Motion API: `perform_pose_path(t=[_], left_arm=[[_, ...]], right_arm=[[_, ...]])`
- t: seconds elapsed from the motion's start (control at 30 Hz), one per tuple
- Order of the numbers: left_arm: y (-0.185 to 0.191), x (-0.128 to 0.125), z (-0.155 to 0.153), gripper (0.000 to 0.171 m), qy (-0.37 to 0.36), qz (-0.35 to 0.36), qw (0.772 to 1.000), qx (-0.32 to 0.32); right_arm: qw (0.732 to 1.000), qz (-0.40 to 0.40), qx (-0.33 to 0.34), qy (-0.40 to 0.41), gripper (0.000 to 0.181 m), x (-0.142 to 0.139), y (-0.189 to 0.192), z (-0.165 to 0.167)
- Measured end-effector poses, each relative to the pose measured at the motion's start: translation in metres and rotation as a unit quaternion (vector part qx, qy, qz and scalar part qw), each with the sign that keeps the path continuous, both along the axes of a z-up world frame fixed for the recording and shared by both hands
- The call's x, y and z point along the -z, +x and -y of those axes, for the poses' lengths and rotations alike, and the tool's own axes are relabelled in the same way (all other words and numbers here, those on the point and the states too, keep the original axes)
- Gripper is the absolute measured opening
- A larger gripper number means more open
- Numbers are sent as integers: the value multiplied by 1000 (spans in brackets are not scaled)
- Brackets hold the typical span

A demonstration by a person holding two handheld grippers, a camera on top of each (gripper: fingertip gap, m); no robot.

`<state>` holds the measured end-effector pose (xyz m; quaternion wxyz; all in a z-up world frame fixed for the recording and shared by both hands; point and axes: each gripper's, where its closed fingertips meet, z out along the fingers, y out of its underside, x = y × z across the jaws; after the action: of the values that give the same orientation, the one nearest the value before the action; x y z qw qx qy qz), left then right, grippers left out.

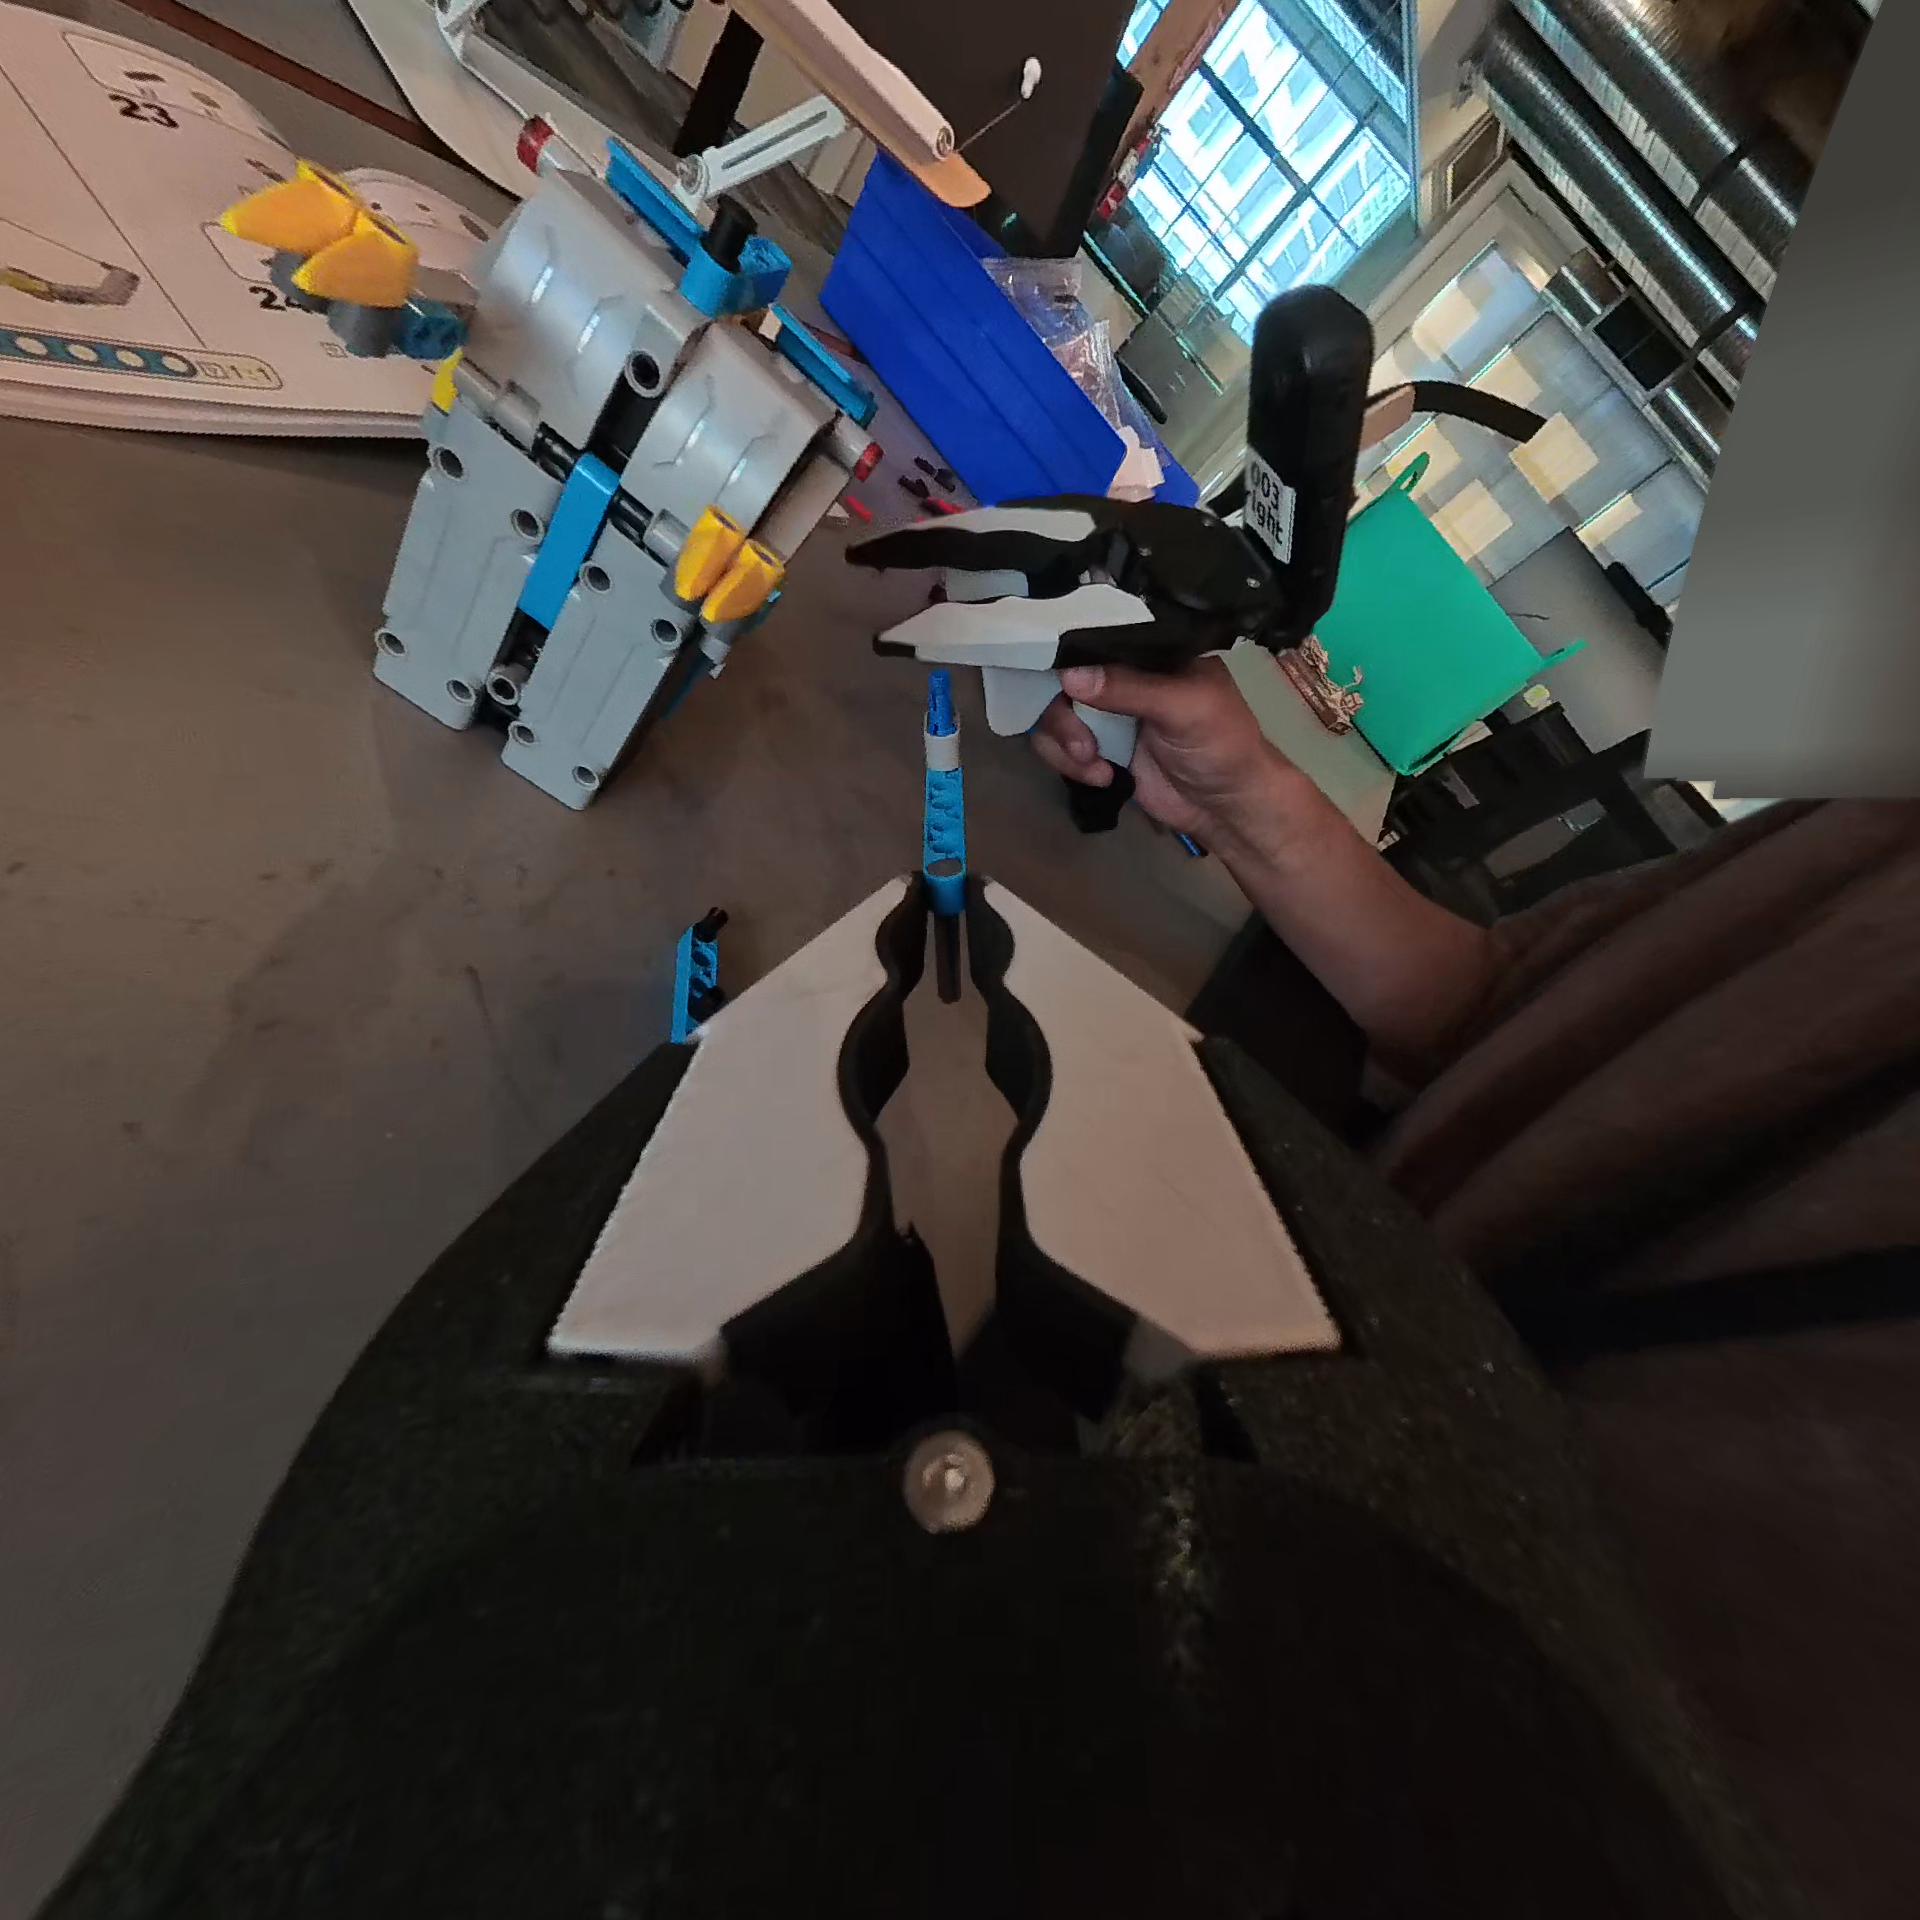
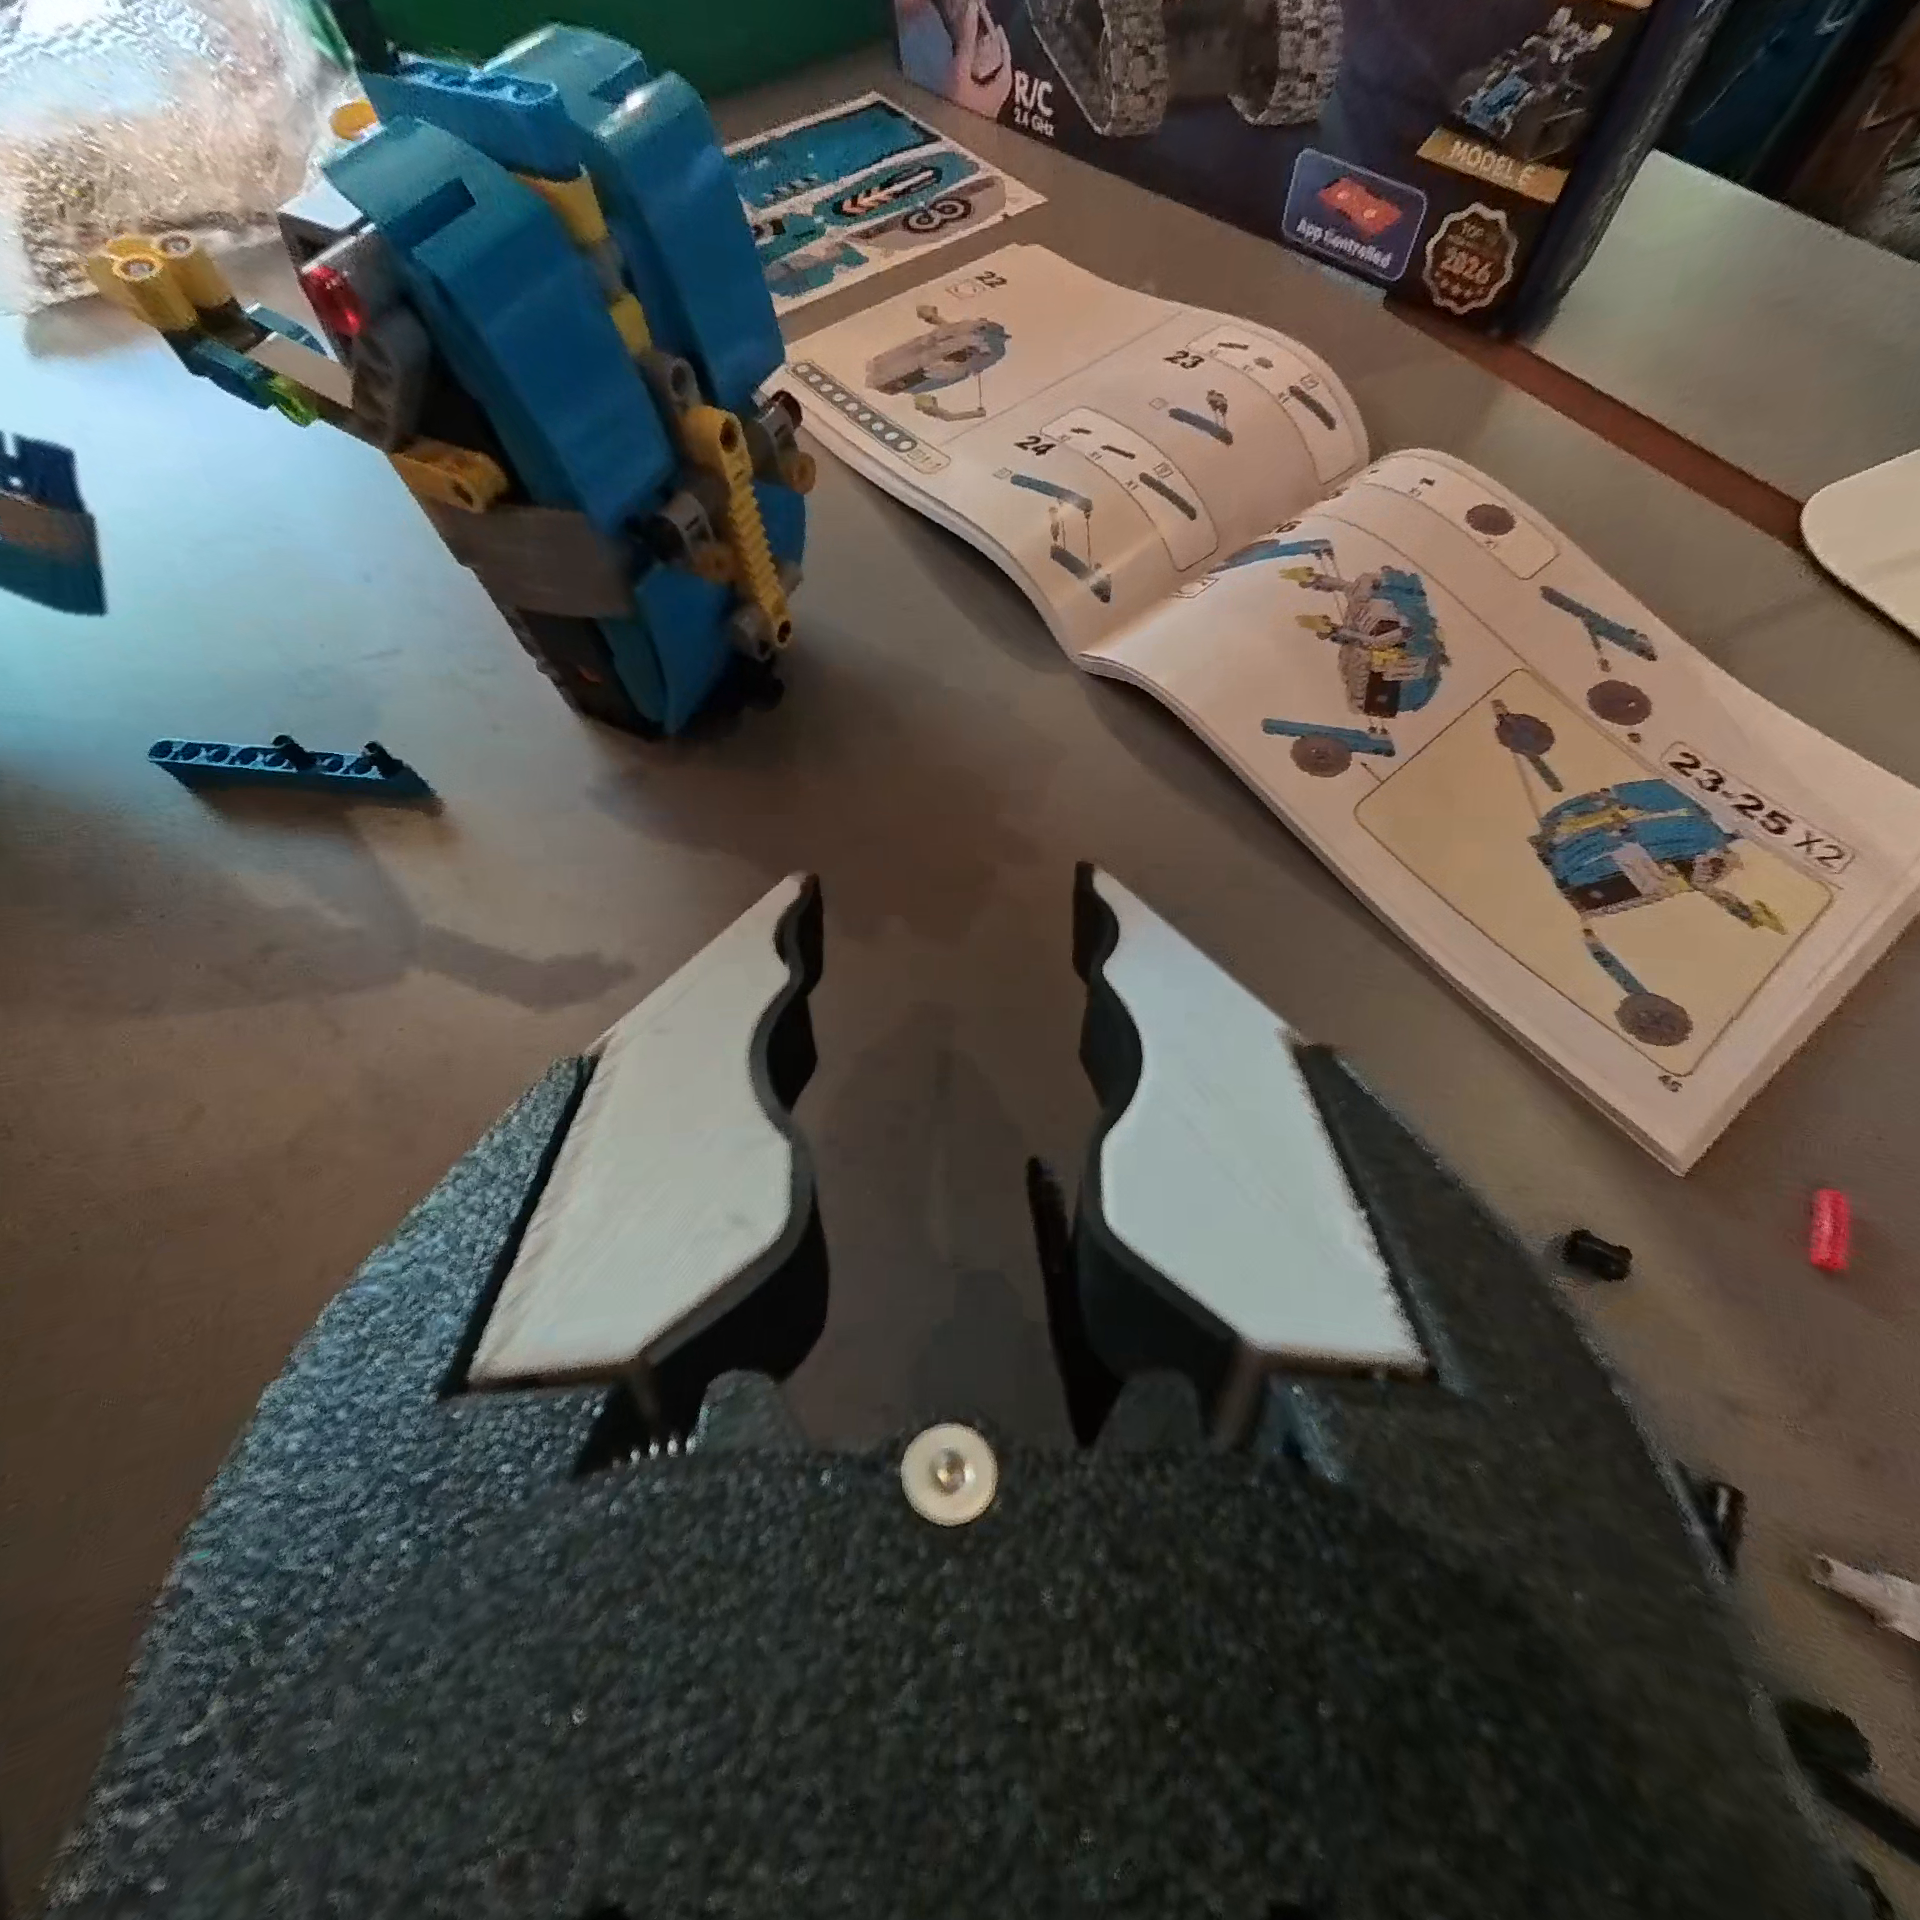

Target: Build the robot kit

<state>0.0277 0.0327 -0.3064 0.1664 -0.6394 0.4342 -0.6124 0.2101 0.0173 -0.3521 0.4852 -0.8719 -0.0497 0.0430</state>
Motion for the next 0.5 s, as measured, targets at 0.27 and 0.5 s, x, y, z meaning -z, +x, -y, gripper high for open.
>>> perform_pose_path(t=[0.27,0.5], left_arm=[[0,0,1,7,3,1,1000,3],[0,-1,1,7,-5,3,1000,6]], right_arm=[[999,-40,-13,-7,44,3,-7,1],[998,-65,-18,-7,40,3,-8,1]])
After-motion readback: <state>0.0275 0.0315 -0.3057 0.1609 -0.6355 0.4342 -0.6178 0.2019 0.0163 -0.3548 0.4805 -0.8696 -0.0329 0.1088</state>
